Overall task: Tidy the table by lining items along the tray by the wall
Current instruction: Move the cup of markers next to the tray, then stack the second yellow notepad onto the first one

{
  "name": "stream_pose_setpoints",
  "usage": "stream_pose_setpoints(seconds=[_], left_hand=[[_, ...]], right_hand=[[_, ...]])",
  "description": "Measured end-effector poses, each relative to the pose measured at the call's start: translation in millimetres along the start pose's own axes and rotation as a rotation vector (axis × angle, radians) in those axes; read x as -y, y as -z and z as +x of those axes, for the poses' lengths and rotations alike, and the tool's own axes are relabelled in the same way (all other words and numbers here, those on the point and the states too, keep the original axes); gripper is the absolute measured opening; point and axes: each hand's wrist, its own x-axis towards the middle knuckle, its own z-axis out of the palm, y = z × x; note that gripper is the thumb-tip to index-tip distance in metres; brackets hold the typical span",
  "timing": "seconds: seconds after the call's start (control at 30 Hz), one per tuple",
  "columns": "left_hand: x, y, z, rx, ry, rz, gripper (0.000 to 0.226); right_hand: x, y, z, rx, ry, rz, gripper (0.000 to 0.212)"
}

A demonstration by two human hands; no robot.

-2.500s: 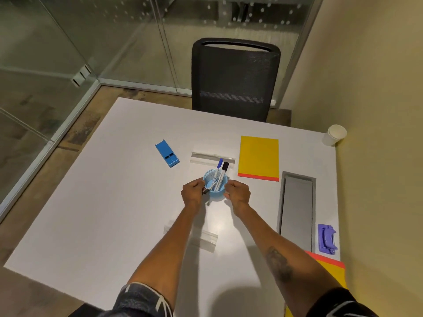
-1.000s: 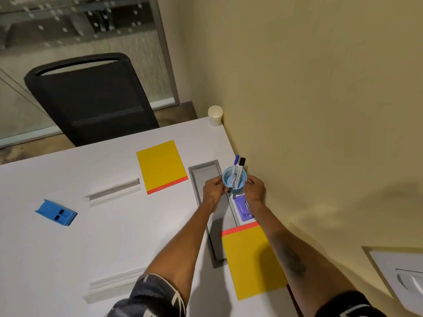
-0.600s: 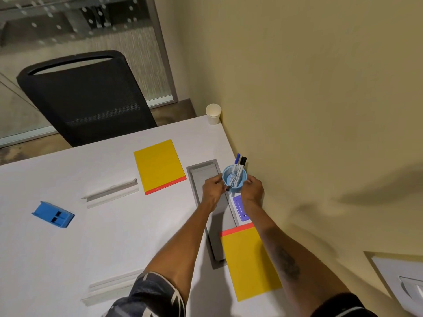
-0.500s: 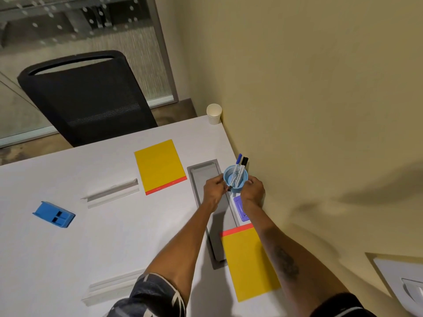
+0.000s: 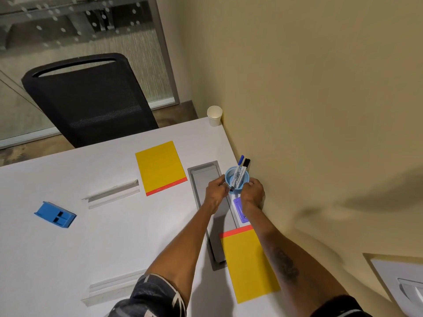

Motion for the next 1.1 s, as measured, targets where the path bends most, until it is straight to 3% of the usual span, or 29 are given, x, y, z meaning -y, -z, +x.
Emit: stream_pose_setpoints(seconds=[0.23, 0.4, 0.5, 0.6, 0.8, 0.97, 1.1], left_hand=[[2.0, 1.2, -7.3, 0.008, 0.001, 0.041, 0.038], [6.2, 8.7, -18.7, -0.019, 0.029, 0.075, 0.018], [10.7, 17.4, -27.3, -0.041, 0.038, 0.065, 0.022], [16.3, 27.6, -37.3, -0.049, 0.053, 0.069, 0.045], [34.9, 47.3, -58.5, -0.120, 0.024, 0.093, 0.038], [46.1, 66.9, -72.9, -0.188, 0.015, 0.039, 0.042], [51.2, 90.0, -76.5, -0.233, -0.001, 0.109, 0.033]], right_hand=[[-1.0, 5.0, -3.9, 0.003, 0.003, -0.003, 0.025], [-8.1, 10.1, -10.9, 0.011, 0.020, -0.052, 0.030], [-15.7, 11.2, -18.8, 0.061, 0.026, -0.136, 0.034], [-21.4, 9.0, -31.4, 0.091, 0.033, -0.212, 0.033], [-27.9, -2.6, -59.9, 0.248, 0.018, -0.359, 0.037], [-26.3, -16.3, -83.7, 0.436, 0.112, -0.547, 0.037], [-24.4, -32.9, -101.4, 0.520, 0.181, -0.528, 0.036]])
